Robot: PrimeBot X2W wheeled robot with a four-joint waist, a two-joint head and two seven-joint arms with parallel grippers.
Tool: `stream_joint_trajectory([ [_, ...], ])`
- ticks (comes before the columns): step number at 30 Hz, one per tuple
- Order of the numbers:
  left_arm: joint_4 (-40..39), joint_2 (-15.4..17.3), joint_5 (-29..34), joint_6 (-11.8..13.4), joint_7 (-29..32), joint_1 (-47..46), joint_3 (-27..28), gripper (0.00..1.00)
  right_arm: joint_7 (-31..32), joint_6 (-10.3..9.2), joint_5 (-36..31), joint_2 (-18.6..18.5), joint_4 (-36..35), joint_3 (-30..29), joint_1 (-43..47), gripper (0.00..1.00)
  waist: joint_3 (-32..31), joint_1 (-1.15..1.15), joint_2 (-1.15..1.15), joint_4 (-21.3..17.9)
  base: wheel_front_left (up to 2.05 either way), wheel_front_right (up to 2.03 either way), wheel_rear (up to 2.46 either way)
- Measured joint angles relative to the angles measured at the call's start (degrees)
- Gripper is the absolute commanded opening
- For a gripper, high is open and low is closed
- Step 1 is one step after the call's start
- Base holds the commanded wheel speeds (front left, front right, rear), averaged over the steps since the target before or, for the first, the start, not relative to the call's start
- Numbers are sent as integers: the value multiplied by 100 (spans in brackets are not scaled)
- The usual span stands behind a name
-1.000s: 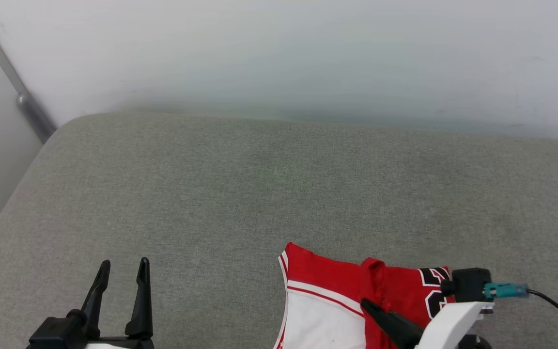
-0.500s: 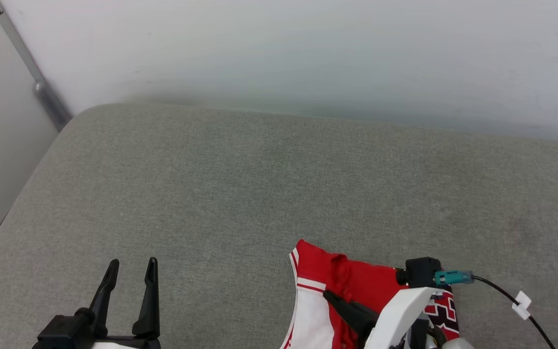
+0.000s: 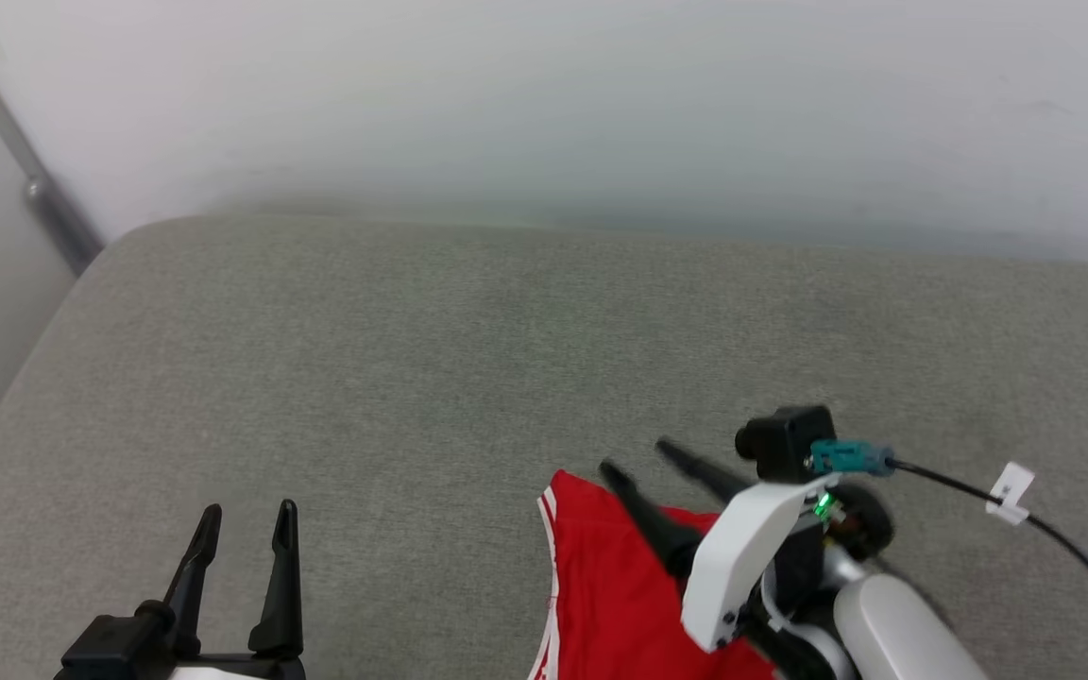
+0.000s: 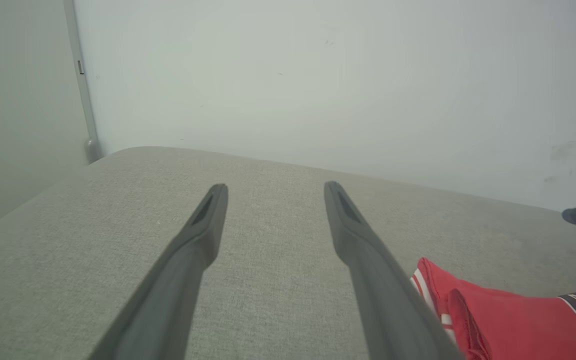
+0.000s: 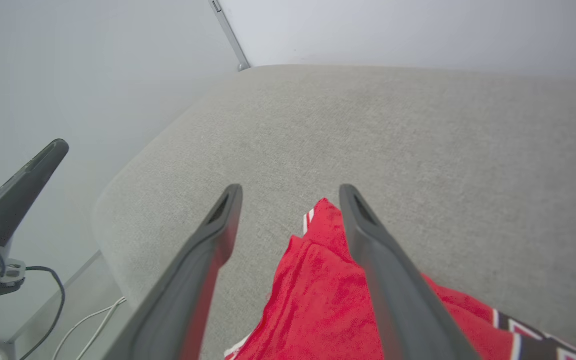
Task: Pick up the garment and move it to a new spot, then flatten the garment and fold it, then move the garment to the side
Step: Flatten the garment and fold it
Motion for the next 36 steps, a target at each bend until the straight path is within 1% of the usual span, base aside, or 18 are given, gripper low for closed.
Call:
stream_joint_trajectory([
  [2,-16,-2,0,0,0,1,-3,100,14,-1,-846,-57,-227,-152,-99,100,0,0,0,-72,0,0,0],
  [3,-25,-2,1,0,0,-1,-1,100,-30,0,-1330,-170,-379,-166,-196,100,2,0,0,-110,0,0,0],
  [5,-41,-2,1,0,0,-1,-9,100,-250,1,-2139,-521,-649,-190,-364,100,6,0,0,-183,0,0,0],
  [8,-77,-4,2,0,0,-14,-46,100,-593,1,-2938,-937,-834,-490,-402,100,19,0,0,-295,0,0,0],
  [10,-90,-4,8,0,0,-23,-64,100,-835,1,-3190,-1039,-932,-842,-380,100,33,0,0,-364,0,0,0],
  [11,-115,-4,42,0,0,-42,-64,100,-1191,1,-3468,-1104,-1121,-1358,-220,100,64,0,0,-464,0,0,0],
  [14,-146,-9,49,0,0,-65,-69,100,-1512,1,-3520,-1090,-1281,-1904,157,100,104,0,0,-532,0,0,0],
  [17,-202,-9,104,0,0,-85,-100,100,-1834,1,-3513,-970,-1497,-2409,622,100,138,0,0,-563,0,0,0],
  [22,-289,-27,109,0,0,-114,-73,100,-2262,1,-3344,-709,-1712,-2891,1276,100,187,0,0,-610,0,0,0],
  [30,-285,-12,104,0,0,-104,-120,100,-2591,1,-3166,-426,-1720,-2881,1594,100,261,0,0,-635,0,0,0],
  [36,-259,-5,102,0,0,-119,-198,100,-2691,1,-3177,-389,-1664,-2817,1630,100,250,0,0,-586,0,0,0],
])
